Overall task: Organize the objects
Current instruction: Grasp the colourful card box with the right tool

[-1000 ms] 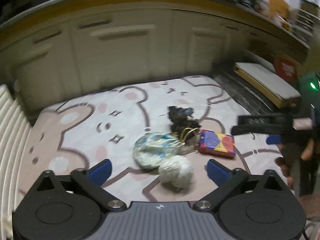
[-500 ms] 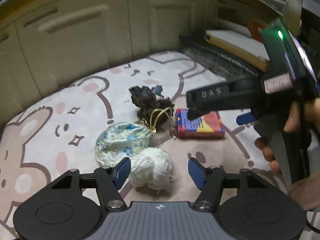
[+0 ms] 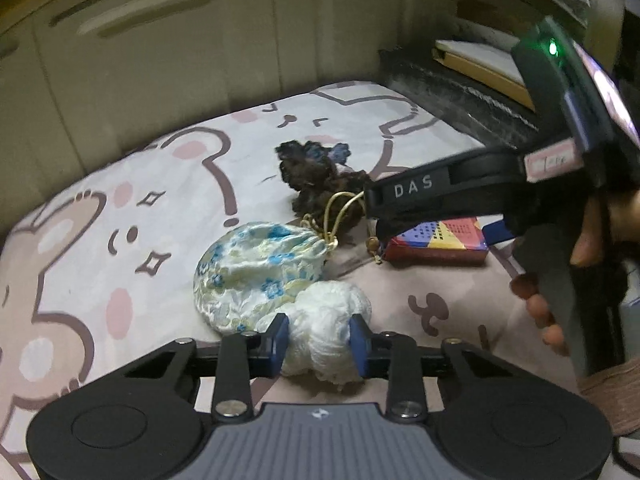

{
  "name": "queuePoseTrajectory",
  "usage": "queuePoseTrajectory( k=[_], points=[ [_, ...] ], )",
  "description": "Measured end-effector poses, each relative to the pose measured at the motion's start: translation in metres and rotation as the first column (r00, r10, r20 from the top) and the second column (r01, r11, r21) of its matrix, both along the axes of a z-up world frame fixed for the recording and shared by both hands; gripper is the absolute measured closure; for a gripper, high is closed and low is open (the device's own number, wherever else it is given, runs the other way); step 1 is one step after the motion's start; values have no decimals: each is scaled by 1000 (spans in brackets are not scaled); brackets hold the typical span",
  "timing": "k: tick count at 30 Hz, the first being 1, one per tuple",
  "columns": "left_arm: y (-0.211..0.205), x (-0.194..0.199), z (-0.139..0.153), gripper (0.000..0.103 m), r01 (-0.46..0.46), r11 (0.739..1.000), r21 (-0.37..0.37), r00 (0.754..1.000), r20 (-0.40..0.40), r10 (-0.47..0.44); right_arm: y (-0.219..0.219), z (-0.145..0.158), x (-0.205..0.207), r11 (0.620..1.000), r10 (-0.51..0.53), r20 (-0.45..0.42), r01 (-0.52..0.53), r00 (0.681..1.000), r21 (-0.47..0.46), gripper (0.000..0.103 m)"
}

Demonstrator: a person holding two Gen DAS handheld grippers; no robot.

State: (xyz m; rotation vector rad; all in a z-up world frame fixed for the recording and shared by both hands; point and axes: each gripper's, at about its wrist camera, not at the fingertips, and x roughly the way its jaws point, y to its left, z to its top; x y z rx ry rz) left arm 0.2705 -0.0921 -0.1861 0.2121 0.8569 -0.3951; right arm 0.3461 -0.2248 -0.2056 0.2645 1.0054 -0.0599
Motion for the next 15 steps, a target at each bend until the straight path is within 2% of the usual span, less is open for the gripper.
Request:
queuePoseTrajectory(
  k=[3,6,7,8,10,12,15],
  points=[
    [4,-2,1,75,-8,1000,-24,1000,-11,7,3,-3,-1,999,10,1,-10,1000,-36,0],
    [9,-4,4,79,-19,999,-45,999,-37,17,0,-1,-1,1000,-2,-13,2,1000,-17,1],
    [11,-5,6,81,-26,998,-52,999,-49,24,-1,-1,-1,1000,2,-14,-2,1000,-12,5],
    [13,-7,7,84,-31,998,-56,998,-58,28,-1,0,-2,1000,11,-14,-11,1000,-9,9],
    [17,-10,9,92,-42,997,-65,996,-80,37,-1,1,-2,999,32,-20,-32,999,-15,10],
    [21,-14,12,93,-53,996,-77,993,-105,45,-2,2,-4,998,62,-28,-63,998,-17,10],
    [26,-20,16,100,-54,995,-79,993,-110,45,-1,3,-9,990,135,-41,-137,990,-33,10]
  ],
)
